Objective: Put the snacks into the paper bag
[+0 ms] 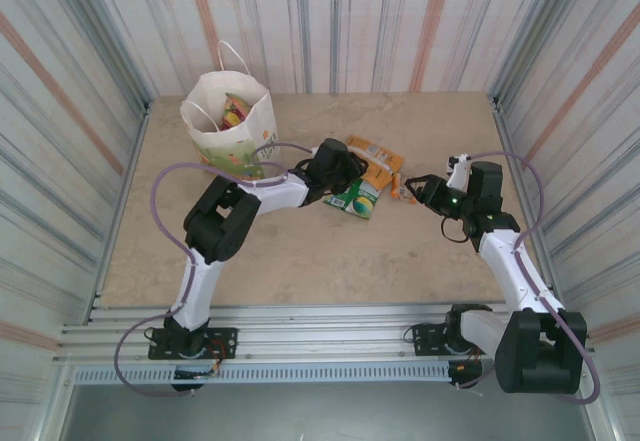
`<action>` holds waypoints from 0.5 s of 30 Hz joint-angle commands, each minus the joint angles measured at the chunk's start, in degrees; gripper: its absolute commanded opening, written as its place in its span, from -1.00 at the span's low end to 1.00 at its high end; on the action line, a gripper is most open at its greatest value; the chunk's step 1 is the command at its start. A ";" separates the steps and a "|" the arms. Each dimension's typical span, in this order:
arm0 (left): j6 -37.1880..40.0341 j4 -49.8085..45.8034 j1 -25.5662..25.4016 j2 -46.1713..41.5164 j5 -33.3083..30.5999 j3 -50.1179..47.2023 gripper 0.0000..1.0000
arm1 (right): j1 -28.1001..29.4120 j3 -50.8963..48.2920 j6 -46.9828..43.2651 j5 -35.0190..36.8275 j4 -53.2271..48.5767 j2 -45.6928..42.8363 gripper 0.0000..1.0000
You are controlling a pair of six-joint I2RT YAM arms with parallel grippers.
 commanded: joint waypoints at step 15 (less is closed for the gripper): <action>1.45 0.01 1.55 6.13 3.86 9.64 -0.71 | -3.35 -1.92 -1.83 -2.69 0.52 0.09 0.05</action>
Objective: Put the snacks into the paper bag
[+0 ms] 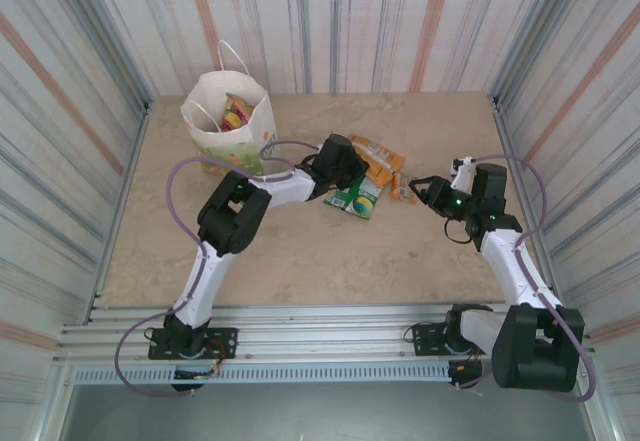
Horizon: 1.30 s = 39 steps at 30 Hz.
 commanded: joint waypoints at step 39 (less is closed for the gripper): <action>96.63 -65.41 -1.87 -41.93 16.31 -1.84 -1.00 | -0.20 6.64 -21.48 -13.23 -11.06 -17.08 0.47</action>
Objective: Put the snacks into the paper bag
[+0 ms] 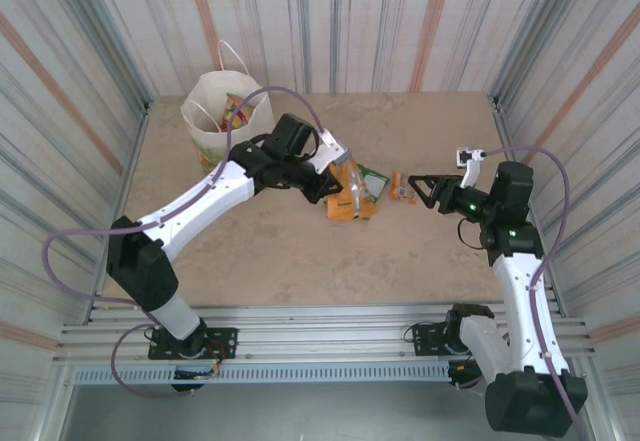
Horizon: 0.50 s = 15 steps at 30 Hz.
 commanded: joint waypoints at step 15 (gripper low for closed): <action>32.16 -18.42 -6.92 -14.28 -16.13 -1.04 -1.00 | 12.37 -3.05 -24.77 -5.87 -2.61 0.13 0.72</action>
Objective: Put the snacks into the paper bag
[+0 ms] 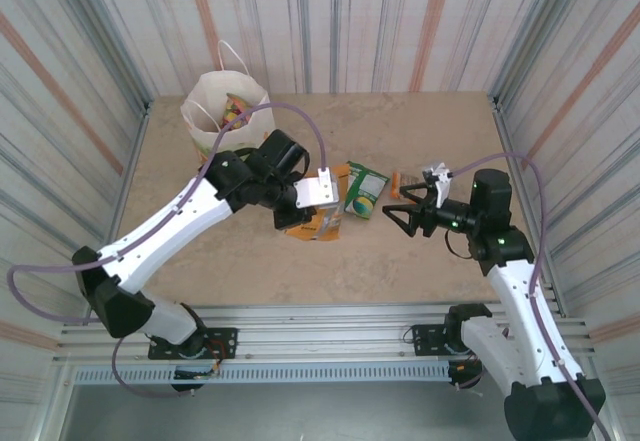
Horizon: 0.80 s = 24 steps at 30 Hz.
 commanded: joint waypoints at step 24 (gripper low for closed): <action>12.22 24.55 -0.74 -14.57 14.75 -14.91 -1.00 | 11.25 -1.03 5.09 -14.71 22.64 9.02 0.69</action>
